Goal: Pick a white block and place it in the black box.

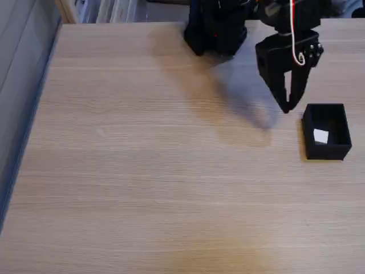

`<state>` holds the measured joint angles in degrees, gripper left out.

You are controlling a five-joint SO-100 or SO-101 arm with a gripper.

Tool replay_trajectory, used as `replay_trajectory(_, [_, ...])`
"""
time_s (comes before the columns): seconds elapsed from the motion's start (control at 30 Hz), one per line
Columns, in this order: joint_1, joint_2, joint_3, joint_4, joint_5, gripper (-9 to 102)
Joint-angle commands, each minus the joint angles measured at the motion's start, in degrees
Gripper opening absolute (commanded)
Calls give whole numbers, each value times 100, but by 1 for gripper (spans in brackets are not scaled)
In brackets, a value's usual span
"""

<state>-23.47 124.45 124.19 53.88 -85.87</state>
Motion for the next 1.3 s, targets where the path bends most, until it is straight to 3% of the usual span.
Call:
replay_trajectory(0.0, [352,1046,879,-105,-396,0])
replay_trajectory(0.13, [571,2417,2136,35,-580,0])
replay_trajectory(0.33, [800,4087,3313,1099,-624,0])
replay_trajectory(0.83, [1916,6047,4887,2355,-668,0])
replay_trajectory(1.27, [2373,6645,5370,2338,-606,0])
